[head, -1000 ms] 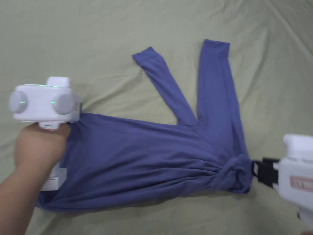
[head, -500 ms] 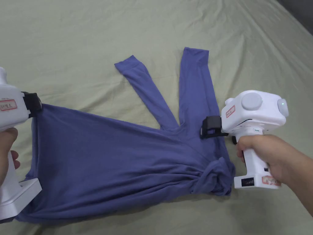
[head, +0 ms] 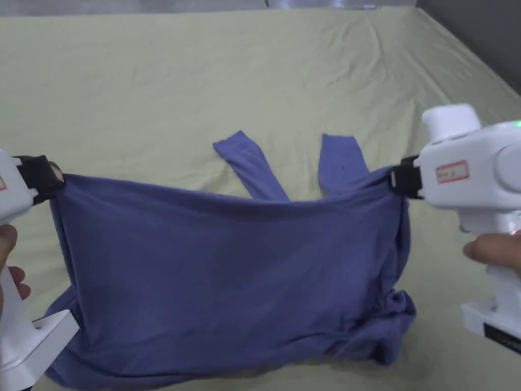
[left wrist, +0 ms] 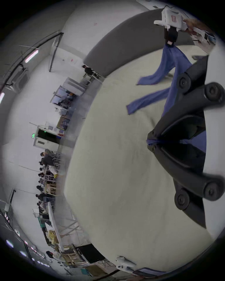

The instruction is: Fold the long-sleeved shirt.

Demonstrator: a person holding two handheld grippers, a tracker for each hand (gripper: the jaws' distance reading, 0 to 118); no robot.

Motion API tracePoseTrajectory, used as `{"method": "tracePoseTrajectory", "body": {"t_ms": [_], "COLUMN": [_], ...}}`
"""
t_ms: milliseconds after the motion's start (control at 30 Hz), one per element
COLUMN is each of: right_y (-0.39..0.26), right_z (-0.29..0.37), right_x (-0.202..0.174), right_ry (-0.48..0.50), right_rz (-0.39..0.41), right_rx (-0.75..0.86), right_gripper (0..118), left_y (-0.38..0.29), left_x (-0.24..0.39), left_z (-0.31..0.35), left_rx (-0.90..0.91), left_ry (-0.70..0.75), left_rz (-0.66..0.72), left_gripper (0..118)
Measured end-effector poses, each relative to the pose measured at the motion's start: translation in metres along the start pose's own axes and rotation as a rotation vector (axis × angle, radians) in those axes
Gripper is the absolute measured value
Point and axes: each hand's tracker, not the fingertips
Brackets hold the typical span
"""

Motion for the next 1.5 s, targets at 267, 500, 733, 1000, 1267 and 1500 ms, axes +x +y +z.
{"method": "tracePoseTrajectory", "body": {"t_ms": [267, 500, 733, 1000, 1267, 1500], "right_y": [0.198, 0.365, 0.481, 0.547, 0.535, 0.452], "right_z": [0.1, 0.16, 0.205, 0.232, 0.172, 0.039], "right_x": [0.001, -0.005, -0.022, -0.024, -0.014, -0.002], "right_ry": [-0.112, -0.2, -0.384, -0.386, -0.299, -0.173], "right_rz": [0.19, 0.272, 0.363, 0.219, 0.21, 0.16], "right_rx": [0.285, 0.453, 0.542, 0.619, 0.496, 0.303], "right_gripper": [3, 3, 3, 3, 3, 3], "left_y": [0.172, 0.33, 0.443, 0.517, 0.52, 0.437], "left_x": [0.047, 0.094, 0.13, 0.157, 0.143, 0.109], "left_z": [0.056, 0.097, 0.107, 0.125, 0.075, -0.033], "left_rx": [0.207, 0.369, 0.437, 0.507, 0.469, 0.279], "left_ry": [-0.101, -0.105, -0.079, -0.097, -0.109, -0.08], "left_rz": [-0.043, -0.103, -0.103, -0.069, -0.083, -0.129], "left_gripper": [0, 0, 0, 0, 0, 0]}}
